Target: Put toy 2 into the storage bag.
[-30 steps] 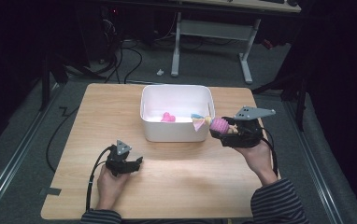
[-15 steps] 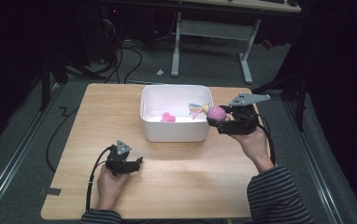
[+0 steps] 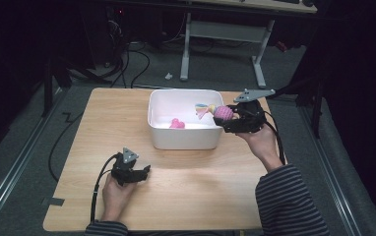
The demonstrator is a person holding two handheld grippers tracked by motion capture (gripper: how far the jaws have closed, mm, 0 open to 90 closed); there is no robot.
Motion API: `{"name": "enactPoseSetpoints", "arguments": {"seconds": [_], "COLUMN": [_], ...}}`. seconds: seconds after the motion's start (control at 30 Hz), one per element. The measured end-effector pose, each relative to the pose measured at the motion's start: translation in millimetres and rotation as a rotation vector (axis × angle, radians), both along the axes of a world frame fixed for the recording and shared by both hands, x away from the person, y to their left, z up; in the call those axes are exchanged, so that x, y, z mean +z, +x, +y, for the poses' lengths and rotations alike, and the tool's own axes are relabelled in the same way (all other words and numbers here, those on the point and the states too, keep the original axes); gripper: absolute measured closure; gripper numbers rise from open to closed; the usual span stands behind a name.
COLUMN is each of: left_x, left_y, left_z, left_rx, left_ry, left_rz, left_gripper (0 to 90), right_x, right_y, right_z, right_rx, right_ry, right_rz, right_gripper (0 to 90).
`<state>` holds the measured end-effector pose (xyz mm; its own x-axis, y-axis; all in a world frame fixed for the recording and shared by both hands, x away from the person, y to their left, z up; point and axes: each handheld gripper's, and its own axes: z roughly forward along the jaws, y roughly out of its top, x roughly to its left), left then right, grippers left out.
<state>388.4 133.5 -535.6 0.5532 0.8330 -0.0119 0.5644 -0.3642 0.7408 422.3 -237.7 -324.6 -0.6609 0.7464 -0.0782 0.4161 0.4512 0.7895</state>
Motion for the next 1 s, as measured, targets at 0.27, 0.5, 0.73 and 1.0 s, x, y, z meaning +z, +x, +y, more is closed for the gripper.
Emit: {"name": "enactPoseSetpoints", "arguments": {"seconds": [0.27, 0.5, 0.73, 1.0], "left_x": [0.0, 0.0, 0.0, 0.0], "left_y": [0.0, 0.0, 0.0, 0.0], "left_z": [0.0, 0.0, 0.1, -0.1], "left_rx": [0.0, 0.0, 0.0, 0.0], "left_ry": [0.001, 0.001, 0.0, -0.001], "left_rz": [0.0, 0.0, 0.0, 0.0], "left_gripper": [27.7, 27.7, 27.6, 27.4], "right_x": [-4.1, -11.7, -15.0, -27.4], "right_y": [16.7, 33.3, 52.0, 68.5], "right_z": [8.0, 14.7, 23.5, 31.2], "right_rx": [-0.008, -0.025, -0.035, -0.055], "right_ry": [-0.042, -0.069, -0.144, -0.2], "right_rz": [0.041, 0.082, 0.13, 0.193], "right_gripper": [34.0, 34.0, 33.9, 33.8]}}
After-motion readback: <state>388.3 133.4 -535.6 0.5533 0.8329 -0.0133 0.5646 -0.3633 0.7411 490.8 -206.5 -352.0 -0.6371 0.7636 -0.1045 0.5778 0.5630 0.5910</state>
